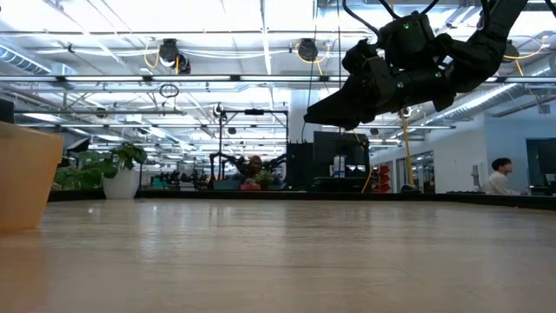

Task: Pick & Place hat
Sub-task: Put the black cap into the orange bin

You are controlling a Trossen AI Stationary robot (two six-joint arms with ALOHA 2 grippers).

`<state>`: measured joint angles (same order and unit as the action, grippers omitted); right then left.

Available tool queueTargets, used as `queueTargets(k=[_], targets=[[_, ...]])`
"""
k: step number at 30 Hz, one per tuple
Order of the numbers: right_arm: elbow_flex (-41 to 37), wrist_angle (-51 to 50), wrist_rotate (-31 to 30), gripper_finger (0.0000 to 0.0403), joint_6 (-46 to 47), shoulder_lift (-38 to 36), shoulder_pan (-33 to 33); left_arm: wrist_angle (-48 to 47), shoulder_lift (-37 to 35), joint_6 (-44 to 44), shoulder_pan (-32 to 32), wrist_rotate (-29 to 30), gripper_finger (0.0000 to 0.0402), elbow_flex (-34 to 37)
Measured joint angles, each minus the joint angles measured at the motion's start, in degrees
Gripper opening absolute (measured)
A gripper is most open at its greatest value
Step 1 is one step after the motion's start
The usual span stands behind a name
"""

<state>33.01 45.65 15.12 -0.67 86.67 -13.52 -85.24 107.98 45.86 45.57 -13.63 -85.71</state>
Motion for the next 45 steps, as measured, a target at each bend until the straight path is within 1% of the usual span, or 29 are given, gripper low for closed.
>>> queueTargets(k=[5, 9, 12, 14, 16, 21, 24, 26, 28, 29, 31, 33, 35, 38, 40, 43, 45], targets=[[0.0, 0.0, 0.0, 0.0139, 0.0, 0.0, 0.0, 0.9, 0.0, 2.3, -0.5, -0.8, 0.0146, 0.0], [0.0, 0.0, 0.0, 0.0139, 0.0, 0.0, 0.0, 0.2, -0.4, 1.8, -1.2, -6.2, 0.0202, 0.0], [0.0, 0.0, 0.0, 0.0139, 0.0, 0.0, 0.0, -4.4, -1.1, 4.0, -2.4, -12.1, 0.0229, 0.0], [0.0, 0.2, 0.0, 0.0139, 0.0, 0.0, 0.0, -5.0, -2.1, 6.1, -3.1, -15.5, 0.0237, 0.0], [0.0, 0.5, 0.0, 0.0139, 0.0, 0.0, 0.0, -3.8, -3.7, 9.0, -3.2, -16.4, 0.0238, -0.1], [0.0, 0.5, 0.0, 0.0139, 0.0, 0.0, 0.0, -4.4, -7.4, 19.2, -2.5, -15.7, 0.0214, -0.1], [0.0, 0.4, 0.0, 0.0139, 0.0, 0.0, 0.0, -3.2, -9.6, 29.9, -0.9, -13.9, 0.0191, -0.1], [0.0, 0.4, 0.0, 0.0139, 0.0, 0.0, 0.0, 1.5, -10.5, 38.1, 1.4, -12.2, 0.0176, -0.1], [0.0, 0.4, 0.0, 0.0139, 0.0, 0.0, 0.0, 8.5, -10.7, 45.7, 4.2, -9.5, 0.0160, -0.1], [0.0, 0.4, 0.0, 0.0139, 0.0, 0.0, 0.0, 12.9, -10.7, 49.4, 5.7, -7.8, 0.0153, -0.1], [0.0, 0.4, 0.0, 0.0139, 0.0, 0.0, 0.1, 21.7, -10.6, 56.0, 8.6, -2.1, 0.0137, 0.3], [0.0, 0.3, 0.0, 0.0139, 0.0, 0.0, 0.1, 29.3, -10.5, 59.7, 10.8, 4.0, 0.0123, 1.7], [0.0, 0.3, 0.0, 0.0139, 0.0, 0.0, 0.1, 30.9, -10.5, 60.6, 12.0, 7.6, 0.0109, 3.0], [0.0, 0.7, 0.0, 0.0139, 0.0, 0.0, 0.1, 28.2, -10.5, 62.9, 13.3, 7.0, 0.0092, 5.6], [0.0, 1.2, 0.0, 0.0139, 0.0, 0.0, 0.1, 28.3, -10.5, 64.4, 14.1, 4.5, 0.0080, 8.1], [0.0, 1.8, 0.0, 0.0139, 0.0, 0.0, 0.1, 28.9, -10.5, 63.8, 15.0, 0.5, 0.0065, 11.7], [0.0, 2.1, 0.0, 0.0139, 0.0, 0.0, 0.1, 28.6, -10.5, 63.6, 14.8, -1.1, 0.0055, 14.3]])
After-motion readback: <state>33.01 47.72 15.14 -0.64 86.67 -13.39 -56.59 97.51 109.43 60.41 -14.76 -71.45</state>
